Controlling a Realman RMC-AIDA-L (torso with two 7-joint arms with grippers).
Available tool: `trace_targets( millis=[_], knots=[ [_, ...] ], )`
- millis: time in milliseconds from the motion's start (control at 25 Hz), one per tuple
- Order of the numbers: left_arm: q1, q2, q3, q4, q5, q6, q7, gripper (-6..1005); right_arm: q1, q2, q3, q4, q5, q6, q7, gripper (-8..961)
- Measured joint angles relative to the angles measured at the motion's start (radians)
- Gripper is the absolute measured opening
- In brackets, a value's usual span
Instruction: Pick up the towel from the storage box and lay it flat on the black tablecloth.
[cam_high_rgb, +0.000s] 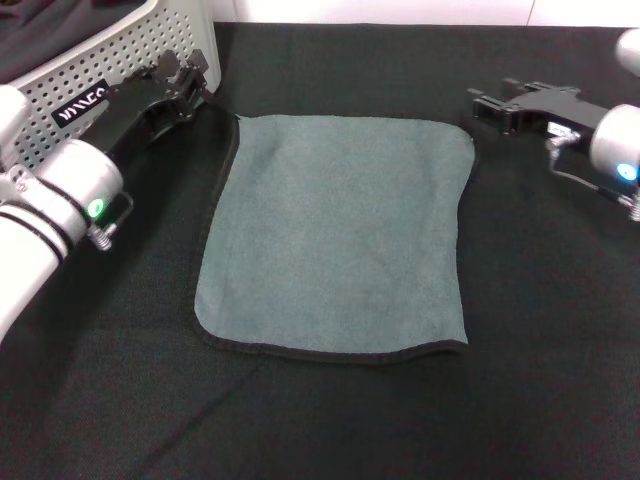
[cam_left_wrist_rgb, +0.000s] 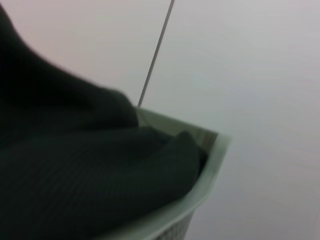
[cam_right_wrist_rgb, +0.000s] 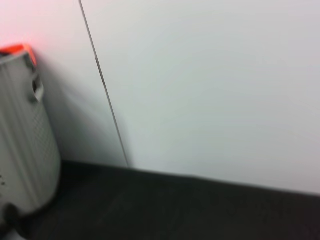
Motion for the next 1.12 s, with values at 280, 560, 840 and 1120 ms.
trace_targets(
  millis=[280,560,840,1120],
  knots=[
    [0.123,0.008,0.055,0.005,0.013,0.219,-0.002,454,-0.185,-0.004,-0.001,-0.192,0.0,-0.203,-0.057,686],
    [0.264,0.014,0.108,0.018,0.132,0.532,0.033,705,-0.265,-0.027,0.018,-0.213,-0.036,-0.544,-0.086,842],
    [0.296,0.031,0.108,0.049,0.496,0.657,0.026,821,-0.274,-0.08,0.022,-0.254,-0.362,-0.892,-0.054,868],
    [0.308,0.035,0.108,0.052,0.648,0.701,0.016,826,-0.373,-0.098,0.119,-0.383,-0.498,-1.214,-0.007,863]
  ],
)
